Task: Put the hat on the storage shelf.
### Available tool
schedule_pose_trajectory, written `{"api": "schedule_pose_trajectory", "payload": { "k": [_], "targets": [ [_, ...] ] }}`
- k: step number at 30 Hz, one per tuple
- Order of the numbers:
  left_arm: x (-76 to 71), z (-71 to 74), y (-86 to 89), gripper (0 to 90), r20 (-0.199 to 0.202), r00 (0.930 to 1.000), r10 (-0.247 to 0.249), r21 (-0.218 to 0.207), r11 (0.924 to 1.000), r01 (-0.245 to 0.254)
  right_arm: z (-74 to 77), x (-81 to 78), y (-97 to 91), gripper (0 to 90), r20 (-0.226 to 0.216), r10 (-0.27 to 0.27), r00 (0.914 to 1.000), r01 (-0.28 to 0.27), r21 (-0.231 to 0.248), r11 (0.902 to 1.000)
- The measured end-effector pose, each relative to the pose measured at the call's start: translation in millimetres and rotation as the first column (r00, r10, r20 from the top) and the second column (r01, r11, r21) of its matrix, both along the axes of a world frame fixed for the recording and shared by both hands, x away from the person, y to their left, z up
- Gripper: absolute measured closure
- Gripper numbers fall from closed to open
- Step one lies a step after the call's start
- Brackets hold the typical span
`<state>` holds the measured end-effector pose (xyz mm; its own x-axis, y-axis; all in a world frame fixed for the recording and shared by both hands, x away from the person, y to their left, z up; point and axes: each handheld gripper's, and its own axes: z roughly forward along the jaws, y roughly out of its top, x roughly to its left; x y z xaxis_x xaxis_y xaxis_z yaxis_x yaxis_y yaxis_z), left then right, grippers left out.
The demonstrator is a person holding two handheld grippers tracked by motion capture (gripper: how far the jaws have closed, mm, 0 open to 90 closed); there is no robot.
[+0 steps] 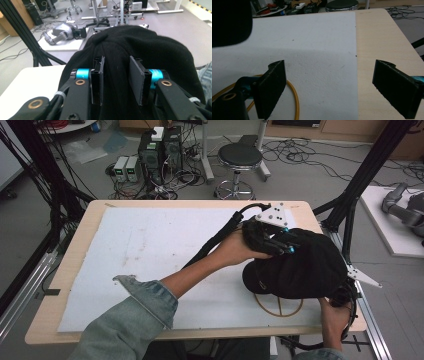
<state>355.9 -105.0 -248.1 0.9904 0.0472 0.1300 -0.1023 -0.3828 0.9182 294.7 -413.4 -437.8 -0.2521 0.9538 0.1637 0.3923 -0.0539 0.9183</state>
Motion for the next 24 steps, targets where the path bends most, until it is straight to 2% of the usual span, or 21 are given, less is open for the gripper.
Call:
{"api": "schedule_pose_trajectory", "payload": {
  "k": [7, 12, 14, 18, 21, 24],
  "targets": [
    [3.4, -1.4, 2.2, 54.2, -0.031, 0.9995, 0.009, 0.009, 0.9999, -0.009, -0.7, 0.5, -0.7, 11.7, -0.005, 0.0, 1.0, 0.0, 0.0, 1.0],
    [4.8, 3.9, 13.3, 50.1, -0.022, 0.9995, 0.024, -0.011, 0.9996, -0.024, -0.8, 0.3, -0.8, 11.7, -0.008, -0.004, 1.0, 0.004, 0.006, 1.0],
    [5.7, 7.0, 21.0, 48.2, -0.019, 0.999, 0.041, -0.034, 0.9986, -0.042, -1.2, 0.5, -1.6, 11.7, -0.005, -0.005, 1.0, 0.005, 0.004, 1.0],
    [11.5, 9.4, 37.7, 46.1, -0.02, 0.9966, 0.08, -0.047, 0.9956, -0.081, -1.3, 0.2, -2.7, 11.7, -0.003, -0.007, 1.0, 0.007, 0.007, 1.0],
    [16.9, 9.6, 52.5, 44.5, -0.027, 0.9925, 0.119, -0.055, 0.9912, -0.12, -1.6, 0.2, -4.0, 11.7, 0.003, -0.009, 1.0, 0.009, -0.001, 1.0],
    [22.0, 10.5, 71.1, 43.4, -0.015, 0.9855, 0.169, -0.047, 0.9844, -0.17, -1.6, -0.1, -4.1, 11.7, -0.001, -0.011, 0.9999, 0.011, 0.005, 0.9999]
  ]
}}
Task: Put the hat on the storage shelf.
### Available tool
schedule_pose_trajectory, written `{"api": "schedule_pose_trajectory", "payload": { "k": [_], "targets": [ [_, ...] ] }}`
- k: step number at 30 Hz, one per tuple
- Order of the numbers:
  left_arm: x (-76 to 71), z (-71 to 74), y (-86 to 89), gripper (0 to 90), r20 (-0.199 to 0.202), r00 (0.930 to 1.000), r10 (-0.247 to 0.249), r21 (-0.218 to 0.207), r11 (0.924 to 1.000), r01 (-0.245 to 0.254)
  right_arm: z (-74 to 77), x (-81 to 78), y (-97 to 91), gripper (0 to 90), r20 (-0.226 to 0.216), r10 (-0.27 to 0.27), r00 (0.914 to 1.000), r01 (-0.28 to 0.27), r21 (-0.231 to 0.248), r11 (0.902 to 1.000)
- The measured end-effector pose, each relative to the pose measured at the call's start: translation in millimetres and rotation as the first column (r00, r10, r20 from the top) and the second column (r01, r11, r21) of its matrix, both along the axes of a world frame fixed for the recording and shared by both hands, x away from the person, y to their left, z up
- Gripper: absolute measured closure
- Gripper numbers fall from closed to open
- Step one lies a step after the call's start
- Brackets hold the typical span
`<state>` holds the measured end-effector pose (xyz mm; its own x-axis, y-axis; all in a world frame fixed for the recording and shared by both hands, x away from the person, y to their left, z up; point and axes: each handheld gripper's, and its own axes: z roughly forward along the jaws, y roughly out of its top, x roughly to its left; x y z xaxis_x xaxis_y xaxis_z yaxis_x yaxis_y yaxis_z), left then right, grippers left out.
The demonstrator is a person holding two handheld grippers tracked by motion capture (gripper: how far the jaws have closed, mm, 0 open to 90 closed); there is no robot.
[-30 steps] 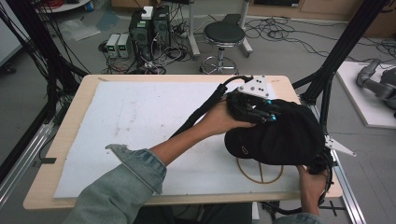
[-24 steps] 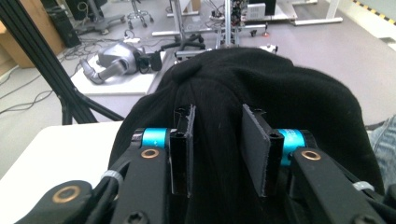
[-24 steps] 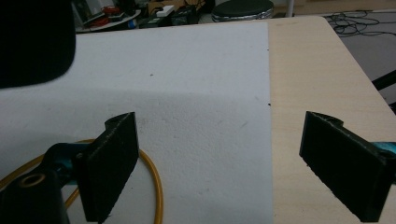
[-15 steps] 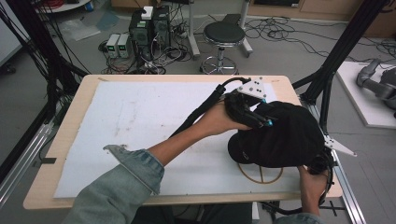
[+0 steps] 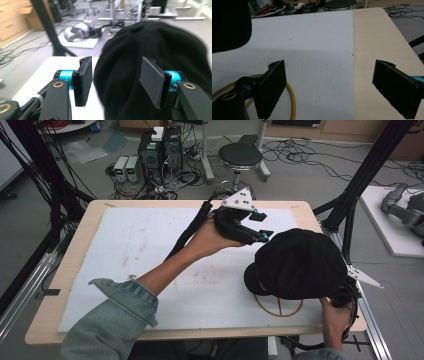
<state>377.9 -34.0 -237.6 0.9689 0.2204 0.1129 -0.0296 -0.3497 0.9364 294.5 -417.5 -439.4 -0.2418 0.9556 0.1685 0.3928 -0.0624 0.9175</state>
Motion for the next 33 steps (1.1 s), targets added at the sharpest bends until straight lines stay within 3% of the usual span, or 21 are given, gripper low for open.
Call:
{"api": "schedule_pose_trajectory", "payload": {
  "k": [7, 13, 17, 25, 32, 33],
  "targets": [
    [9.0, 3.5, 40.2, 42.6, 0.004, 0.9958, 0.091, -0.023, 0.9956, -0.091, 0.0, 0.4, 1.2, 11.7, -0.003, 0.001, 1.0, -0.001, 0.003, 1.0],
    [13.9, 0.6, 75.6, 40.9, 0.01, 0.9833, 0.182, -0.027, 0.983, -0.182, 0.1, 0.0, 0.6, 11.7, -0.001, 0.0, 1.0, 0.0, 0.003, 1.0],
    [17.2, -7.3, 100.2, 39.0, 0.008, 0.9705, 0.241, -0.023, 0.9703, -0.241, -0.1, 0.3, 0.6, 11.7, -0.005, 0.0, 1.0, 0.0, 0.005, 1.0],
    [16.9, -30.5, 153.2, 35.5, -0.008, 0.9289, 0.37, -0.029, 0.9285, -0.37, -0.1, 3.1, 2.9, 11.7, -0.003, 0.004, 1.0, -0.004, 0.001, 1.0],
    [8.4, -50.5, 203.5, 31.6, -0.017, 0.8773, 0.48, -0.043, 0.8762, -0.48, 0.6, 6.1, 6.7, 11.7, -0.006, 0.008, 0.9999, -0.008, 0.0, 1.0],
    [6.2, -53.9, 212.1, 31.0, -0.015, 0.8634, 0.504, -0.045, 0.8623, -0.504, 0.5, 6.7, 6.8, 11.7, -0.004, 0.011, 0.9999, -0.011, -0.008, 0.9999]
  ]
}}
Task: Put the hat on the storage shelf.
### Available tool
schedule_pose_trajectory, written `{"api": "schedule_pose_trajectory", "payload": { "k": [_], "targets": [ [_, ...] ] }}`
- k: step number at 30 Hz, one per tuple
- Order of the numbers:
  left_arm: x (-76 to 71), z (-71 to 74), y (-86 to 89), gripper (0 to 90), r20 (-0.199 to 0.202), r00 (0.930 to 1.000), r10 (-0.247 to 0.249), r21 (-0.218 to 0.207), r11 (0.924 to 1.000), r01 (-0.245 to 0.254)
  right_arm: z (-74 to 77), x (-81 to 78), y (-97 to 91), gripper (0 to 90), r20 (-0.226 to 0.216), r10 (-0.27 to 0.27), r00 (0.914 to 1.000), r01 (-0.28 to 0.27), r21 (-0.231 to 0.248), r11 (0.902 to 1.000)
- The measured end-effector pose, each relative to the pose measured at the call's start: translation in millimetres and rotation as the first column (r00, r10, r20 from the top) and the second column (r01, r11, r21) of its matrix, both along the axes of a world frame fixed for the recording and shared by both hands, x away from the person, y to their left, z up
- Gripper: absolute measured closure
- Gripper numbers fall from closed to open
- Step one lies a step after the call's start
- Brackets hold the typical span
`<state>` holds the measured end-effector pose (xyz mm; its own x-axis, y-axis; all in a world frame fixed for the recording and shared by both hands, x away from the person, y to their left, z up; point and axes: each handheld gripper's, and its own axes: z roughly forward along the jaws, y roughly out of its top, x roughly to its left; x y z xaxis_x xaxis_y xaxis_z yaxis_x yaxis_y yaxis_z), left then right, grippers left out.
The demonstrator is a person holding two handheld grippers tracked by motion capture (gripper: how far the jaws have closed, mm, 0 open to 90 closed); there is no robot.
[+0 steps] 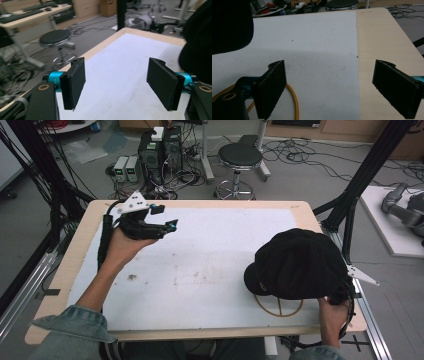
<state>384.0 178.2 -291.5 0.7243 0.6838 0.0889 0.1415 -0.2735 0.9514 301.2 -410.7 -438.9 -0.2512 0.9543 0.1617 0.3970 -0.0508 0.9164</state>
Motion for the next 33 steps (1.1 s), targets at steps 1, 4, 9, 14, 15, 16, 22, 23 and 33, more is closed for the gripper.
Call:
{"api": "schedule_pose_trajectory", "payload": {
  "k": [1, 4, 9, 14, 15, 16, 22, 23, 33],
  "targets": [
    [-1.0, -2.2, 5.5, 30.1, 0.002, 0.9999, 0.011, -0.003, 0.9999, -0.011, 0.0, 0.4, 1.1, 11.7, -0.003, 0.0, 1.0, 0.0, 0.005, 1.0],
    [-6.4, -12.9, 26.7, 29.0, -0.008, 0.9977, 0.068, -0.012, 0.9976, -0.068, 0.0, 0.8, 1.3, 11.7, 0.0, 0.001, 1.0, -0.001, 0.001, 1.0],
    [-12.6, -29.1, 53.6, 28.3, -0.019, 0.9902, 0.138, -0.029, 0.9899, -0.139, 0.3, 1.0, 1.1, 11.6, 0.003, -0.001, 1.0, 0.001, -0.002, 1.0],
    [-19.9, -39.3, 73.3, 28.1, -0.015, 0.9822, 0.187, -0.036, 0.9816, -0.188, 0.7, 1.1, 1.6, 11.7, -0.002, -0.006, 1.0, 0.006, 0.003, 1.0],
    [-21.0, -40.6, 76.2, 28.1, -0.013, 0.981, 0.194, -0.037, 0.9803, -0.194, 0.5, 1.4, 1.2, 11.7, 0.001, -0.004, 1.0, 0.004, 0.0, 1.0],
    [-23.0, -42.7, 81.1, 28.1, -0.011, 0.9786, 0.205, -0.039, 0.9778, -0.206, 0.5, 1.3, 1.1, 11.7, 0.0, -0.004, 1.0, 0.004, 0.001, 1.0],
    [-30.5, -58.1, 102.6, 28.0, -0.028, 0.9663, 0.256, -0.059, 0.9646, -0.257, 0.7, 1.1, 1.2, 11.7, 0.001, -0.003, 1.0, 0.003, 0.002, 1.0],
    [-31.1, -60.1, 105.1, 27.9, -0.031, 0.9652, 0.26, -0.06, 0.9634, -0.261, 0.6, 1.1, 1.7, 11.7, 0.0, -0.005, 1.0, 0.005, 0.003, 1.0],
    [-35.8, -81.4, 121.8, 27.8, -0.062, 0.9501, 0.306, -0.065, 0.9486, -0.31, 0.8, 1.3, 2.9, 11.7, -0.003, -0.003, 1.0, 0.003, -0.002, 1.0]
  ]
}}
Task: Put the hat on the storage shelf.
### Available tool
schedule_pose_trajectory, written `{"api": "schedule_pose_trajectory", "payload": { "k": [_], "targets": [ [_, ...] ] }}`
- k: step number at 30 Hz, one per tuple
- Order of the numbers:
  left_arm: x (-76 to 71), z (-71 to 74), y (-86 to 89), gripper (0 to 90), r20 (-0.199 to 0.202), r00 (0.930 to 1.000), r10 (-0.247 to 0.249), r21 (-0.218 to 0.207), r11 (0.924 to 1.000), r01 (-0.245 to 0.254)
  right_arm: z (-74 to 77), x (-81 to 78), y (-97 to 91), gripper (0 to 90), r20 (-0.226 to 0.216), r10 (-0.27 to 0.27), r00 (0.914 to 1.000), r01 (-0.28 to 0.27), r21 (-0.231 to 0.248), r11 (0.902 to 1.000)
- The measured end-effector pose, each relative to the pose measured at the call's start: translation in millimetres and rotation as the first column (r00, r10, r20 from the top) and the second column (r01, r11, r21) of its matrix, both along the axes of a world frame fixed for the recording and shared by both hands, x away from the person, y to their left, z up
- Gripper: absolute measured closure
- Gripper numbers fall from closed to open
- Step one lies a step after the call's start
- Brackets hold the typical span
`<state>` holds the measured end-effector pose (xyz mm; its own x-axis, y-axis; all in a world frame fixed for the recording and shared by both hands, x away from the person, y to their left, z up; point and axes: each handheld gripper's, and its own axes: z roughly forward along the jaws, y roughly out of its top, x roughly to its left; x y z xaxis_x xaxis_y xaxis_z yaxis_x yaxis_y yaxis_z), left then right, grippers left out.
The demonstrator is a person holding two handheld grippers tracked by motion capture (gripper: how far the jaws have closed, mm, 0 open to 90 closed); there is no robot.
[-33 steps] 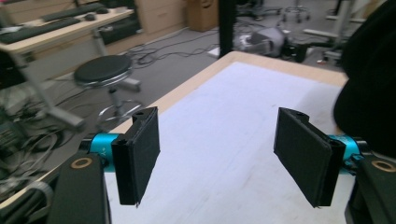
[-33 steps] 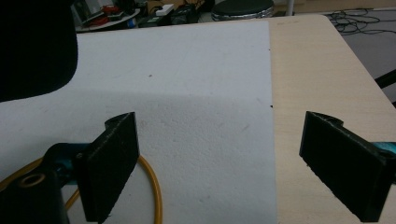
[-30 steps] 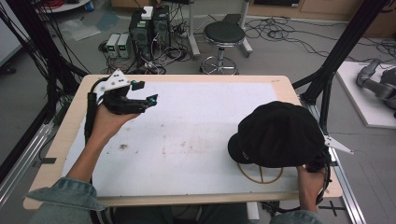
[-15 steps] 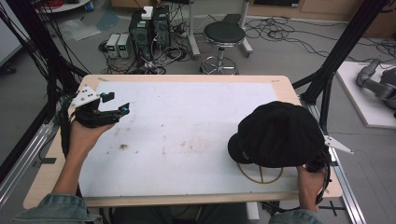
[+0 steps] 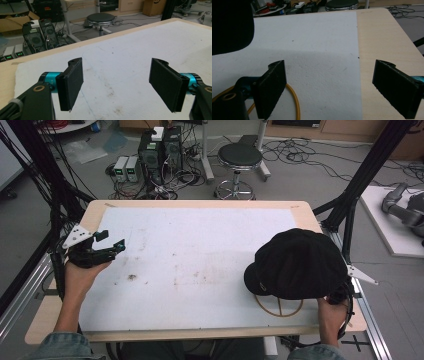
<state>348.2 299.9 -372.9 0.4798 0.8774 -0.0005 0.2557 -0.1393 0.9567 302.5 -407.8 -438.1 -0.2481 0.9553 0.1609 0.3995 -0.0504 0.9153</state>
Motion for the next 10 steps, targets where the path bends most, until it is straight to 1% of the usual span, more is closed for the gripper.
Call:
{"api": "schedule_pose_trajectory", "payload": {
  "k": [2, 10],
  "targets": [
    [0.4, -1.4, 0.2, 27.7, -0.003, 1.0, 0.004, 0.006, 1.0, -0.004, 0.1, 0.1, 0.2, 11.7, 0.001, 0.0, 1.0, 0.0, -0.002, 1.0],
    [-0.7, -1.5, 2.1, 27.6, 0.004, 1.0, 0.007, 0.005, 1.0, -0.007, 0.6, -0.1, 0.1, 11.7, 0.004, 0.0, 1.0, 0.0, -0.001, 1.0]
  ]
}}
